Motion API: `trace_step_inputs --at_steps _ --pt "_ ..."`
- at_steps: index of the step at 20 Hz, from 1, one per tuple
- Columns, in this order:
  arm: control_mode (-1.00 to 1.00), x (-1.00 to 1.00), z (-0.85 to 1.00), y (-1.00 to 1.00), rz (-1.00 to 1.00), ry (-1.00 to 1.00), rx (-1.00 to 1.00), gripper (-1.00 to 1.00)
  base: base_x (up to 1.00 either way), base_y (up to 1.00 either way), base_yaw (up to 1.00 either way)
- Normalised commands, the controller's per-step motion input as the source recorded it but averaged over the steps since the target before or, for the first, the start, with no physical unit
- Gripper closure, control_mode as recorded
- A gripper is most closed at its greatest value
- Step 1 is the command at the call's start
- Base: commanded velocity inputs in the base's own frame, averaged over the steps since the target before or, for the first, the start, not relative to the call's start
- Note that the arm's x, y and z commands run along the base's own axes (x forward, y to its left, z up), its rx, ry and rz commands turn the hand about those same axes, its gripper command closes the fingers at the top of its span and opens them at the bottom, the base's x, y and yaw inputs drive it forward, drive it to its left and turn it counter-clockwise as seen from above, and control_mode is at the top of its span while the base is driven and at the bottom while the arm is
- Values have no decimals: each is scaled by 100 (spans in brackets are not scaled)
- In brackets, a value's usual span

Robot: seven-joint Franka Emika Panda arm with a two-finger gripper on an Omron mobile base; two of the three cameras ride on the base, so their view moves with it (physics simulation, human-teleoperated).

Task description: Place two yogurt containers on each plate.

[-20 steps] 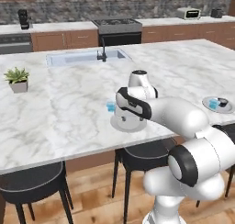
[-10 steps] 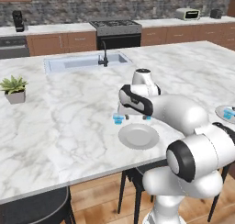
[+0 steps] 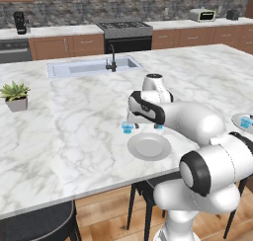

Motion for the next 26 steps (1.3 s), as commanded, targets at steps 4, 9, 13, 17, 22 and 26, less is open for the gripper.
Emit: trace_step_inputs --at_steps 4,9,13,17,22,26 --pt "-100 2 0 0 0 0 0 -100 0 0 0" --pt "-100 36 0 -7 6 -1 4 -100 0 0 0" --pt "-100 55 0 -3 7 -7 3 -100 0 0 0" --pt "-100 64 -1 14 7 -12 1 -100 0 0 0" --pt "-100 46 -6 29 0 -5 0 -100 0 0 0" --pt "-100 26 -24 30 0 -18 -3 -100 0 0 0"
